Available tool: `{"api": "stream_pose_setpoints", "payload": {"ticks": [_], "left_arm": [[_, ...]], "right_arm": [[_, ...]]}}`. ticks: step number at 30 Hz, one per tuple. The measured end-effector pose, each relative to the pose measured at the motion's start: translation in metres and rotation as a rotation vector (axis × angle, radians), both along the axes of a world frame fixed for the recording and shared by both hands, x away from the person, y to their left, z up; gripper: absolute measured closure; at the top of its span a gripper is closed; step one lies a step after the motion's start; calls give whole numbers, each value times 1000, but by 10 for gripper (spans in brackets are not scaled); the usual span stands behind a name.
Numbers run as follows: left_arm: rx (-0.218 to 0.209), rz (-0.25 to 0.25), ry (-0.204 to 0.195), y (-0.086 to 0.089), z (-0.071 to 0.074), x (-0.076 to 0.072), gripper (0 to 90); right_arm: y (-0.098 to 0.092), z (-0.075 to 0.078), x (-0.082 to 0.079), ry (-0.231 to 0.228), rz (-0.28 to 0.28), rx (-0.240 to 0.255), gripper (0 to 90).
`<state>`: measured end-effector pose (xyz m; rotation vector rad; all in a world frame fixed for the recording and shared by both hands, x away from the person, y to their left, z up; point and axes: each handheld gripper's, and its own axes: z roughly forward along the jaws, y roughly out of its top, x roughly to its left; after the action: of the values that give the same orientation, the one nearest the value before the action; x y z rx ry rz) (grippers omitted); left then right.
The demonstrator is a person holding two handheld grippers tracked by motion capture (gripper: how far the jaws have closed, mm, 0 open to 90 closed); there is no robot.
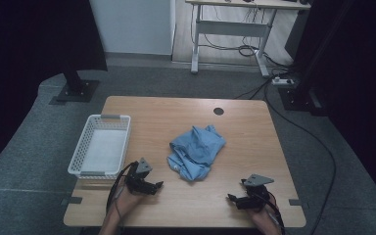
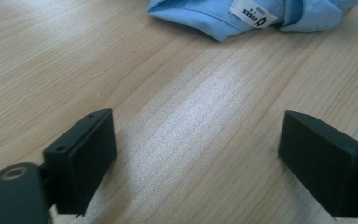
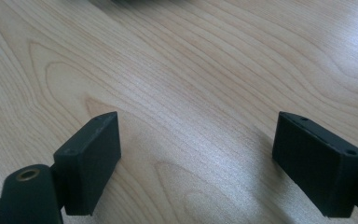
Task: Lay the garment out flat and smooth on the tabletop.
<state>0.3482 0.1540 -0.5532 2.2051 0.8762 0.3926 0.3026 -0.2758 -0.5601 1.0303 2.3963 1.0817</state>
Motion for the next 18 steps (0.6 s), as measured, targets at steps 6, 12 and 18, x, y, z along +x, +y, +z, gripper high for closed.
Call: {"api": "stream_pose_setpoints", "payload": {"ticks": [6,12,18], "left_arm": [[-3,-8,-2,0,1,0,149],[3,-19,12,-2,4,3,245],[31,-46,7,-9,8,7,273]], "right_arm": [[-2,1,0,12,-13,34,199],[-2,6,2,29,13,32,306],[5,15,7,5,33,19,311]]}}
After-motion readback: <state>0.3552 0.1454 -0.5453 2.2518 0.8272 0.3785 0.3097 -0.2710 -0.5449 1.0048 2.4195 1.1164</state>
